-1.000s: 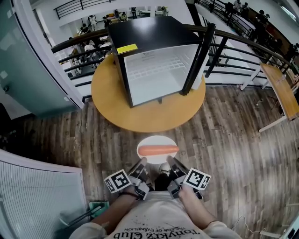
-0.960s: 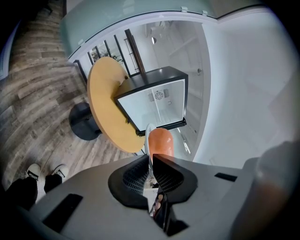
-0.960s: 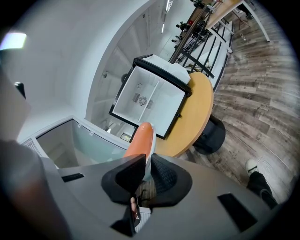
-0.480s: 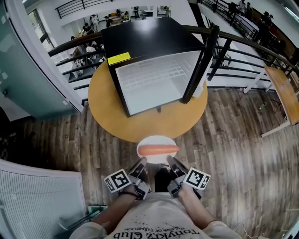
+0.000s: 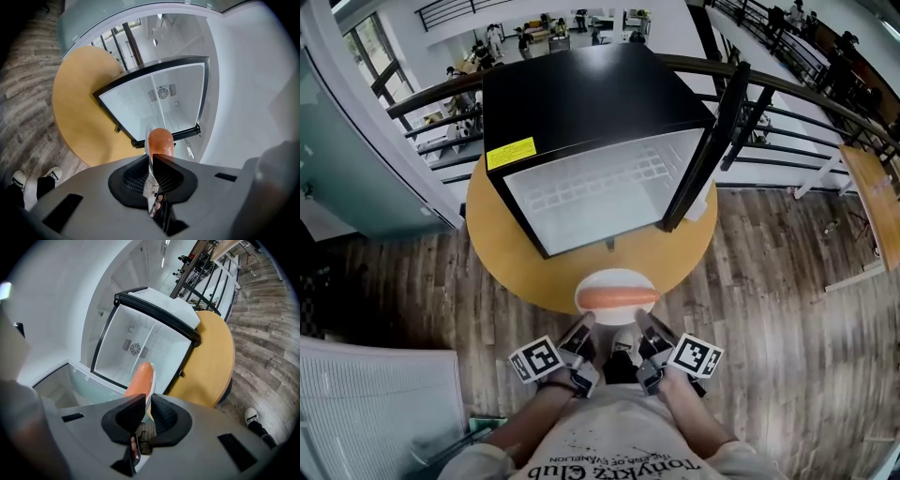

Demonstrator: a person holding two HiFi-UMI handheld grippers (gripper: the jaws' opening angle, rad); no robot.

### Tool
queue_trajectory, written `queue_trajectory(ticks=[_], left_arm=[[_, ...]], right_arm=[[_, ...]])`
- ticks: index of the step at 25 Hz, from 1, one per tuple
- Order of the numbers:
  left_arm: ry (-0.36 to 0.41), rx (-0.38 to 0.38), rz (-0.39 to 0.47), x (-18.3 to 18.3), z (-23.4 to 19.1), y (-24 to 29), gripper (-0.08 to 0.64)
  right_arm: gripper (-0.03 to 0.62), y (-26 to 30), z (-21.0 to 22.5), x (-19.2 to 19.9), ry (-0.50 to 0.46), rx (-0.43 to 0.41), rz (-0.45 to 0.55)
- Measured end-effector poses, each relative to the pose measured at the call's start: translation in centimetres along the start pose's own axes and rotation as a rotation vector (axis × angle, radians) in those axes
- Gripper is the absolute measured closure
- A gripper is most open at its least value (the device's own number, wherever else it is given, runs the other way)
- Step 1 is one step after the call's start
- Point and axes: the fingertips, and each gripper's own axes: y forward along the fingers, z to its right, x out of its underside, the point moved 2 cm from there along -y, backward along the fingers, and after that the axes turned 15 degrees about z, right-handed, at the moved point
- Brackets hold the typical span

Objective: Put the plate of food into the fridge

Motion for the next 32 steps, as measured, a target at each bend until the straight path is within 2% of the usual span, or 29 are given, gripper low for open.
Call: queue_trajectory(ticks=[5,8,12,15,19,32], left_arm=[[-0.038,-0.013,0.039,-0.7,0.0,2.9,0.520],[-0.007,-0.033,0.061,-0.9,0.1,4.7,0.520],[-0.053,-0.049,0.091,-0.2,0.2,6.6,0.520],[-0.031,-0.056,0.099,-0.3,0.1,7.8,0.520],[-0.053,-0.068,0.106,-0.5,-0.2,8.6,0.520],[-0.044,-0.069,0.079,-2.7,-0.9,10.7,0.520]], right_arm=[[0.538,3.0,0.6,-1.8,-0.005,-0.012,-0.042],[0.538,4.4,1.3,-3.3,-0.009,-0.014,-0.074],[0.538,5.7,2.1,-4.9,-0.008,-0.024,-0.103],[0.538,6.7,2.7,-5.9,-0.017,-0.034,-0.115],[0.538,7.8,3.0,-6.0,-0.013,-0.029,-0.131],[0.538,10.3,3.1,-5.9,-0.002,0.010,-0.106]])
